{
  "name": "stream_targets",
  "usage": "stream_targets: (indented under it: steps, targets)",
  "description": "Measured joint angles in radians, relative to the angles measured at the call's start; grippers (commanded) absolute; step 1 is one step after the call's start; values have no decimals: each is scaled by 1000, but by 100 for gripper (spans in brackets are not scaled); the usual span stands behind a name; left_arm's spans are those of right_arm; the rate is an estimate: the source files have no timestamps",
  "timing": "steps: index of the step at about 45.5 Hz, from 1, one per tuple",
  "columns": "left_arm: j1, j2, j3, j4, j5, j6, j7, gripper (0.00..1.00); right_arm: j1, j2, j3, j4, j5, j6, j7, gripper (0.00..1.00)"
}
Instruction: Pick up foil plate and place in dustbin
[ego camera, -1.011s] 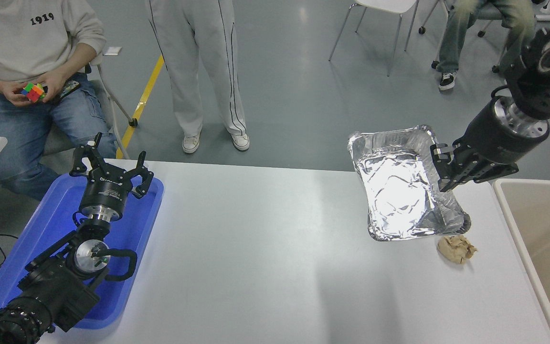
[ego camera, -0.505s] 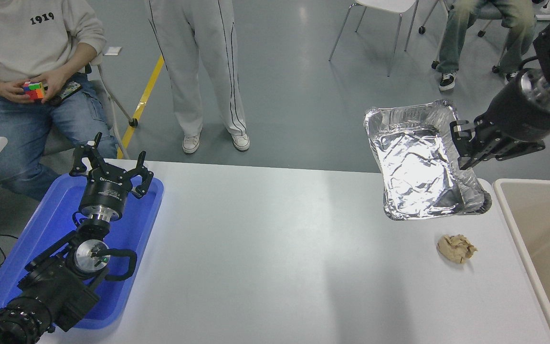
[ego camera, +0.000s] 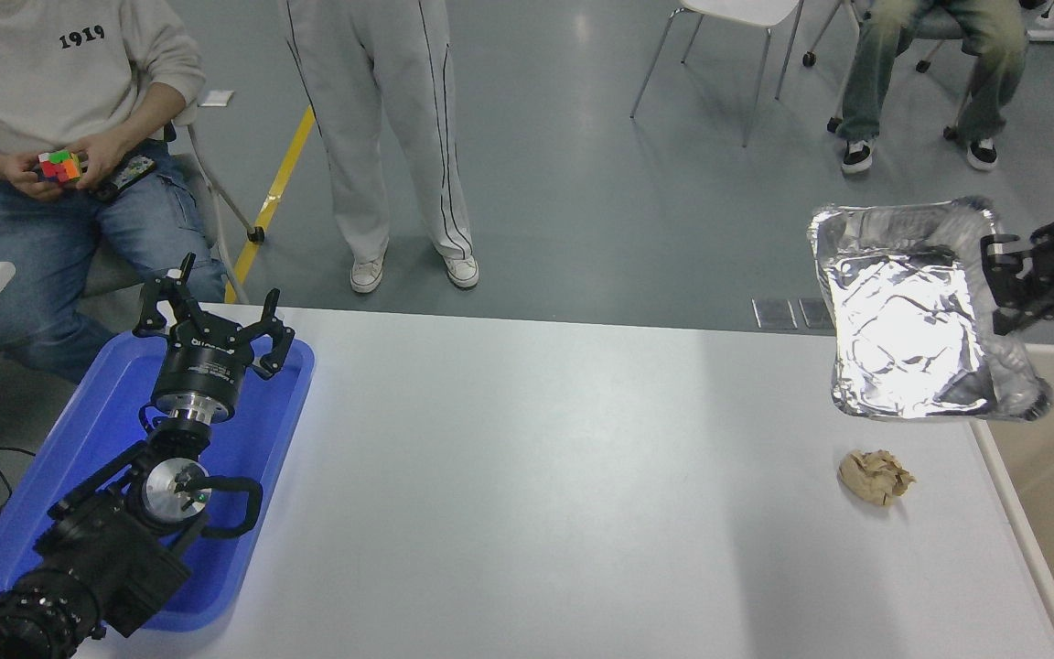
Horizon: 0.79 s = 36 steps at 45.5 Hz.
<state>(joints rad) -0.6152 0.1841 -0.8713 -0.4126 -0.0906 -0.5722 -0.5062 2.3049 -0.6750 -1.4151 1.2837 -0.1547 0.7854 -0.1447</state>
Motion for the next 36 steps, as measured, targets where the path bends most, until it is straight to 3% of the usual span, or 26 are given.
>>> stream_targets:
  steps: [19, 25, 36]
  targets:
    - [0, 0, 0, 0, 0, 0, 0, 100, -187, -176, -72, -185, -25, -9, 0, 0]
    - [0, 0, 0, 0, 0, 0, 0, 100, -276, -216, -57, -211, -28, -104, 1, 0]
    - [0, 0, 0, 0, 0, 0, 0, 100, -535, -248, 86, -264, -29, -413, 3, 0]
